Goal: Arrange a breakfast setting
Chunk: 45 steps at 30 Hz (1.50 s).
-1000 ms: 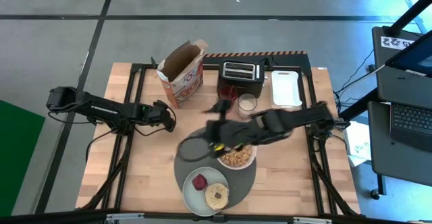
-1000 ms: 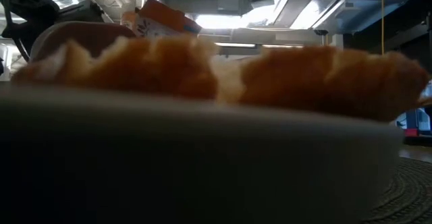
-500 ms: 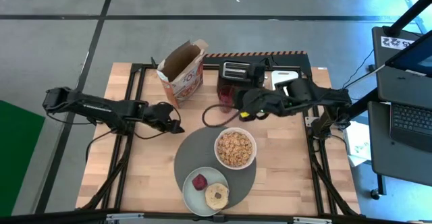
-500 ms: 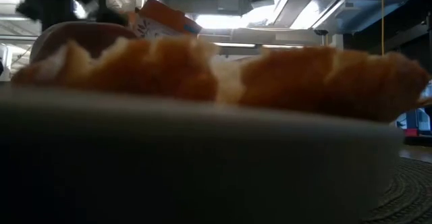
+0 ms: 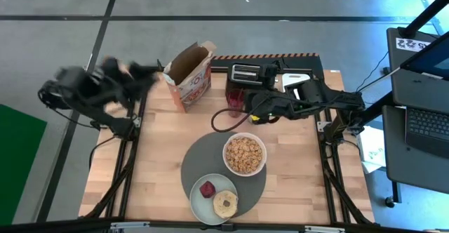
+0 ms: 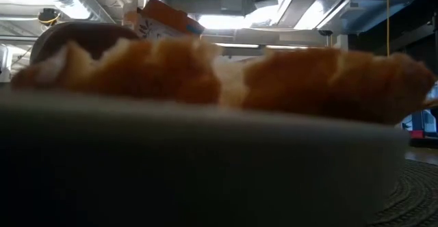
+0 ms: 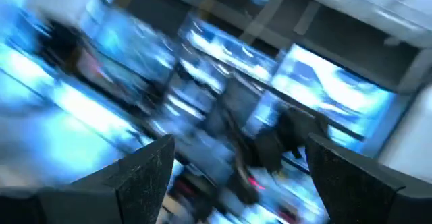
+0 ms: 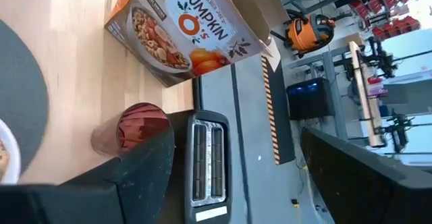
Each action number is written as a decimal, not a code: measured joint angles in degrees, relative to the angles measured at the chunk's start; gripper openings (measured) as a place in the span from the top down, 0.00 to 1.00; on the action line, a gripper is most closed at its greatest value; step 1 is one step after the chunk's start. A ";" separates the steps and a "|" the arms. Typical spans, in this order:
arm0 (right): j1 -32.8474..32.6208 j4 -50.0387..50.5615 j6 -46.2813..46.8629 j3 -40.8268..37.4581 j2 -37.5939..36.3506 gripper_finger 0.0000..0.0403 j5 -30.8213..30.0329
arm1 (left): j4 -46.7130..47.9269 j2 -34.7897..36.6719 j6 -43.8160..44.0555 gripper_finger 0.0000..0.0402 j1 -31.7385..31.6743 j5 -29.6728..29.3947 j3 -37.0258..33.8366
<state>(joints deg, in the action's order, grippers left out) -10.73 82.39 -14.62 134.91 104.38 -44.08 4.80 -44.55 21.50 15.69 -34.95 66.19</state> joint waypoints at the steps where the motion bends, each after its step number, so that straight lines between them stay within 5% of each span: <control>1: 0.15 0.00 -0.64 0.00 -0.02 0.20 -0.21 | 1.83 -1.04 -3.41 0.20 -0.52 -2.53 3.43; 5: 1.04 0.00 -1.09 0.00 -0.02 0.20 -0.54 | 19.11 -9.08 -9.00 0.20 -7.59 -7.39 19.33; 12: 1.04 0.07 -1.09 0.00 -0.04 0.20 0.34 | 58.74 -28.76 -5.05 0.20 -29.13 7.78 50.15; 16: 0.99 0.18 -0.95 0.00 -0.04 0.20 1.33 | 72.33 -37.81 -9.50 0.20 -39.48 11.67 60.90; 23: 0.23 5.09 5.92 0.09 -1.13 0.20 3.60 | 75.42 -44.27 -11.74 0.20 -45.97 5.08 63.32; 26: -1.76 7.80 8.62 0.04 -1.57 0.20 1.42 | 77.03 -45.90 -12.61 0.20 -47.15 0.13 63.32; 32: -6.74 7.64 9.56 0.02 -3.17 0.20 -4.36 | 77.01 -47.72 -6.66 0.20 -47.41 -0.40 63.37; 39: -8.02 7.63 9.88 0.02 -3.95 0.20 -8.11 | 75.24 -48.08 -4.91 0.20 -47.49 3.98 63.42; 45: -7.93 7.61 7.38 0.00 -3.89 0.20 -10.61 | 71.33 -50.42 -14.05 0.20 -49.12 23.96 63.39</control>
<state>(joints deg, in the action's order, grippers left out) -18.66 90.00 -7.23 134.91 100.49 -54.69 76.13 -94.97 7.45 -33.43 -10.99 129.58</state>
